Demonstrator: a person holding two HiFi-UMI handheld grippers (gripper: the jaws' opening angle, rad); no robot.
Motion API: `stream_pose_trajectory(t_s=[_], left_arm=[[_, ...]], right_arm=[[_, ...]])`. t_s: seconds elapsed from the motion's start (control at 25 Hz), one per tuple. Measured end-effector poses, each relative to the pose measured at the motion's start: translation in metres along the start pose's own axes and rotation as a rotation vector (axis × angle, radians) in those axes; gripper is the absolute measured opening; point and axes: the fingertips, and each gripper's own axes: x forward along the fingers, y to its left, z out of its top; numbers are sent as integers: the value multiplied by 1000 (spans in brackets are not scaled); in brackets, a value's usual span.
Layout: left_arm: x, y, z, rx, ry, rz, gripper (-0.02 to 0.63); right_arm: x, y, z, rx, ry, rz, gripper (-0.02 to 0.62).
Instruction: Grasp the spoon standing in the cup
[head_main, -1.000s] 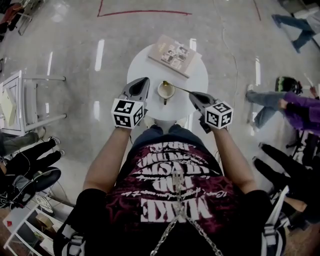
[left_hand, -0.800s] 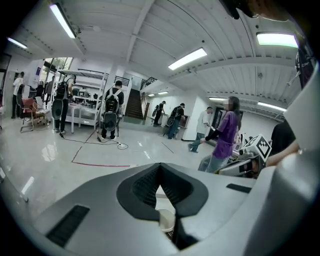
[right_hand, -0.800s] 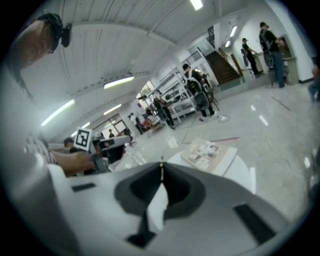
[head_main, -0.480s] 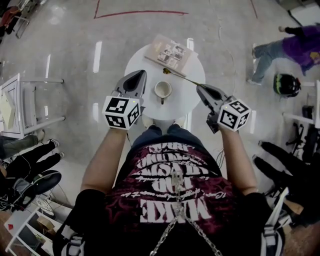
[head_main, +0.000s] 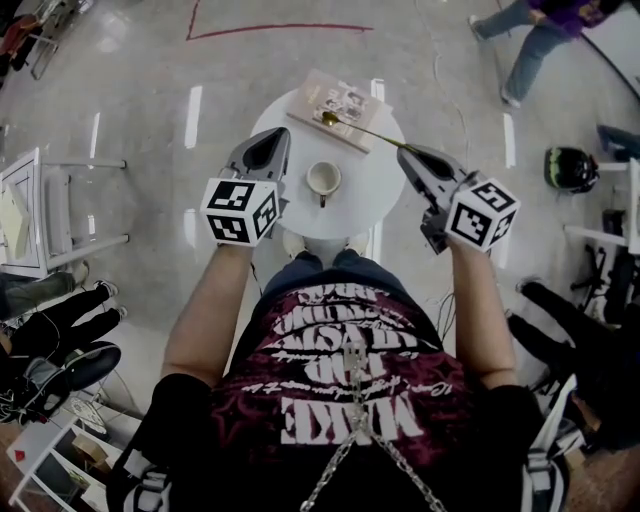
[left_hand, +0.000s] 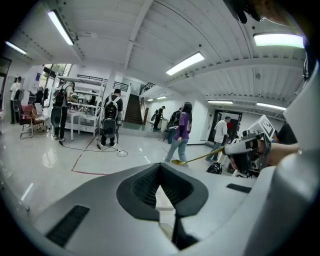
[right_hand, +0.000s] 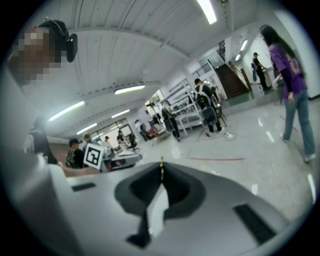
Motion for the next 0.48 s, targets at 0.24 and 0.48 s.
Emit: stream_pose_trajectory(t_s=[0.24, 0.48], left_arm=[[5, 4, 19, 18, -8, -6, 25], [9, 4, 40, 30, -33, -8, 25]], right_arm=[[6, 12, 32, -48, -22, 15, 34], [2, 18, 57, -85, -46, 27, 34]])
